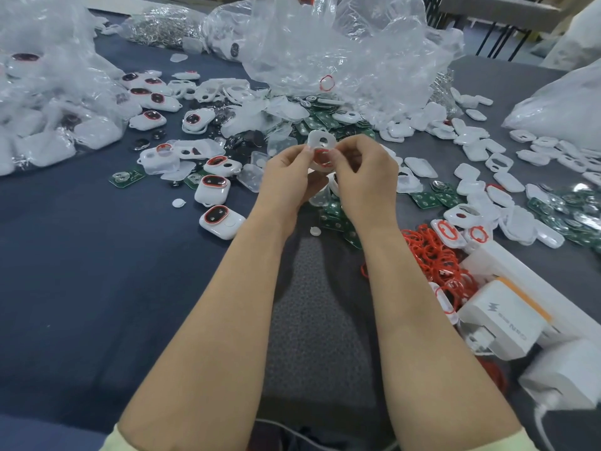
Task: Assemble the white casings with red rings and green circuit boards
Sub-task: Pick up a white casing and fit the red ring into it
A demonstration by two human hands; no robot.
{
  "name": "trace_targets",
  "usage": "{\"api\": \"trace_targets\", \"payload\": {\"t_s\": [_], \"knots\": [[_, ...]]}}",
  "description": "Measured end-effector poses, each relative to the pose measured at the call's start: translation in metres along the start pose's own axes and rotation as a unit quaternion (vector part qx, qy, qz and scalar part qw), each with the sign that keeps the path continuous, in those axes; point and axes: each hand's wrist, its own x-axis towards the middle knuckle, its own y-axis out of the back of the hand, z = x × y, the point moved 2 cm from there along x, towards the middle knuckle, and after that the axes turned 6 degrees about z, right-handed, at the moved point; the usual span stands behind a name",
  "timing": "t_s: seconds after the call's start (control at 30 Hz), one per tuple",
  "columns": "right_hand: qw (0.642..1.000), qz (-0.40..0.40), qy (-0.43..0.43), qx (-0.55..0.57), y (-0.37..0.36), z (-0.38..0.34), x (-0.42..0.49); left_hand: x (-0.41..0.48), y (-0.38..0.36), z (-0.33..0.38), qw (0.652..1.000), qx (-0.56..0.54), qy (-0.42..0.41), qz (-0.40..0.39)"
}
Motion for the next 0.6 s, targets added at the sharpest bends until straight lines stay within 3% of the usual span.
{"api": "trace_targets", "payload": {"t_s": [0.6], "knots": [[0.999,0.005,-0.004,-0.034,-0.0034,0.0013,-0.0016,0.0025,0.0029,-0.0051,0.992,0.088,-0.086,-0.02]]}}
